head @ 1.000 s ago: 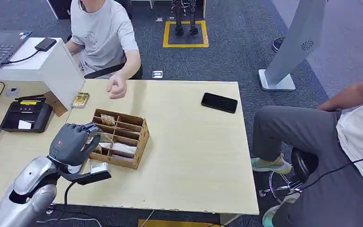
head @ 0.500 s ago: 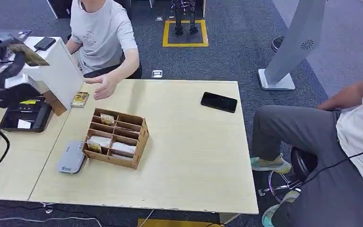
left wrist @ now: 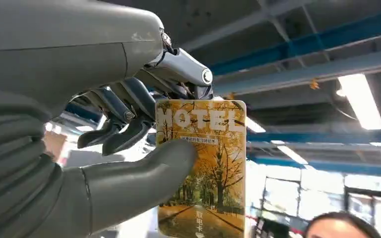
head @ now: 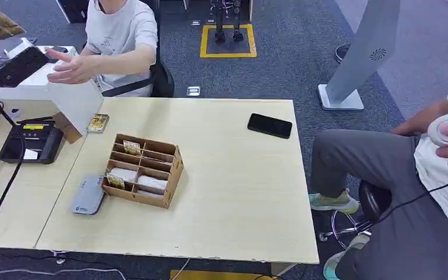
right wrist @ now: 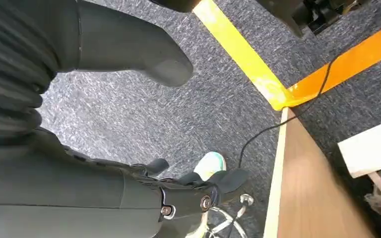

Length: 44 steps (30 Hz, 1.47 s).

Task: Pass the card to the sensor for recognition and then transmit it.

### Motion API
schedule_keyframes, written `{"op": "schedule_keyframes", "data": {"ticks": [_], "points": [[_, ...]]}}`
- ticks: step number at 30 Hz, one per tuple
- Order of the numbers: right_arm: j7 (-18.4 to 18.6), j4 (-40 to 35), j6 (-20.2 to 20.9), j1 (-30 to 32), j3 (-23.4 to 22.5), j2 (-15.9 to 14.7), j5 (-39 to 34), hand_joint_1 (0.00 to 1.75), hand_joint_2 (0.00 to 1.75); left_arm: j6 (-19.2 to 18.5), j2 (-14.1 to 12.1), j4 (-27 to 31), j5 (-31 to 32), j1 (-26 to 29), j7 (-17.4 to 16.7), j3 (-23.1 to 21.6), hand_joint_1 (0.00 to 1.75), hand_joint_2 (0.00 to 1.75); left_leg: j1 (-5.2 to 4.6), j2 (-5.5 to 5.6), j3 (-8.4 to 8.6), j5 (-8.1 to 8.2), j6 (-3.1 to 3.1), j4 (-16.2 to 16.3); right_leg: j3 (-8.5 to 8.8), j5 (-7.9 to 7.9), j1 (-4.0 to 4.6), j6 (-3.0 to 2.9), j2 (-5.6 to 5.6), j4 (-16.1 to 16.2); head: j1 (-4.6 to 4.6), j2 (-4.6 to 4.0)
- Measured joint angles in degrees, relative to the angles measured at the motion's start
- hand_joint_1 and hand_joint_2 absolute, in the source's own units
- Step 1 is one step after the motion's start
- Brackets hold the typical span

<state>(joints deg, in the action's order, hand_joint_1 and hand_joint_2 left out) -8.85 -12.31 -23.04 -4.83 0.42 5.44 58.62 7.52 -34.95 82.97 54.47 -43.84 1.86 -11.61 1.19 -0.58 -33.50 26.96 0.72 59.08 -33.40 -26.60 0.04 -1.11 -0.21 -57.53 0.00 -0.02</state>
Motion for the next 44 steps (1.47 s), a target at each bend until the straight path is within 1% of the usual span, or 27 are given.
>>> {"op": "schedule_keyframes", "data": {"ticks": [3,12,23,24,25,26,27,31,37,44], "points": [[0.4,0.0,-0.1,0.2,0.0,0.1,0.1,0.00,1.75,1.9,0.8,-1.5,1.9,0.0,-0.7,0.0,1.75,1.75,0.00,0.00,0.00,0.00,0.00,0.0,0.00,0.00,0.00,0.00,0.00,0.0,-0.02,0.00],[-0.4,0.0,-0.3,0.7,0.0,0.2,0.2,0.00,1.75,3.6,2.3,-3.4,2.9,1.8,-0.7,-0.1,1.75,1.75,0.00,0.02,-0.02,0.00,0.00,0.0,0.01,0.00,0.00,0.00,-0.01,0.0,-0.02,0.00],[-0.2,0.0,-0.3,0.8,0.0,0.2,0.4,0.00,1.75,3.8,4.0,-5.5,3.3,3.3,-0.7,-0.1,1.75,1.75,0.00,0.01,-0.04,0.00,0.00,0.0,-0.01,0.00,0.00,0.00,-0.01,0.0,-0.02,0.00],[-0.2,0.0,-0.3,0.8,0.0,0.2,0.5,0.00,1.75,4.0,4.2,-5.7,3.4,3.6,-0.6,-0.1,1.50,1.75,0.00,0.01,-0.04,0.00,0.00,0.0,-0.01,0.00,0.00,0.00,0.00,0.0,-0.02,0.00],[-0.2,0.0,-0.4,0.8,0.0,0.2,0.7,0.00,1.75,4.2,4.4,-5.9,3.5,3.7,-0.5,-0.1,1.20,1.75,0.00,0.01,-0.04,0.00,0.00,0.0,-0.02,0.00,0.00,0.00,0.00,0.0,-0.02,0.00],[-0.2,0.0,-0.4,0.8,0.0,0.2,0.9,0.00,1.75,4.3,4.5,-6.1,3.6,3.9,-0.5,-0.1,0.33,1.75,0.00,0.00,-0.05,0.01,0.00,0.0,-0.02,0.00,0.00,0.00,0.00,0.0,-0.02,0.00],[-0.2,0.0,-0.4,0.8,0.0,0.2,0.9,0.00,1.75,4.5,4.7,-6.3,3.6,4.0,-0.5,-0.1,0.00,1.75,0.00,0.00,-0.05,0.01,0.00,0.0,-0.02,0.00,0.00,0.00,0.00,0.0,0.00,0.00],[-0.2,0.0,-0.4,0.8,0.0,0.2,1.0,0.00,1.75,5.5,5.0,-6.8,3.6,4.8,-0.2,-0.1,0.00,1.75,0.00,0.01,-0.06,0.00,0.00,0.0,-0.02,0.00,0.00,0.00,-0.01,0.0,-0.02,0.00],[-0.2,0.0,-0.5,1.0,-0.1,0.2,0.8,0.00,1.75,9.4,4.4,-6.8,3.3,8.7,0.6,0.8,0.00,1.75,0.00,0.00,-0.07,0.00,0.00,0.0,-0.03,0.00,0.00,0.00,0.00,0.0,-0.02,0.00],[-0.2,0.0,-0.6,1.0,-0.1,0.2,0.8,0.00,1.75,9.8,3.9,-6.8,3.0,10.7,0.6,1.9,0.00,1.75,0.00,0.06,-0.11,0.00,0.00,0.0,0.01,-0.01,0.00,0.01,-0.03,0.0,-0.02,0.00]]}}
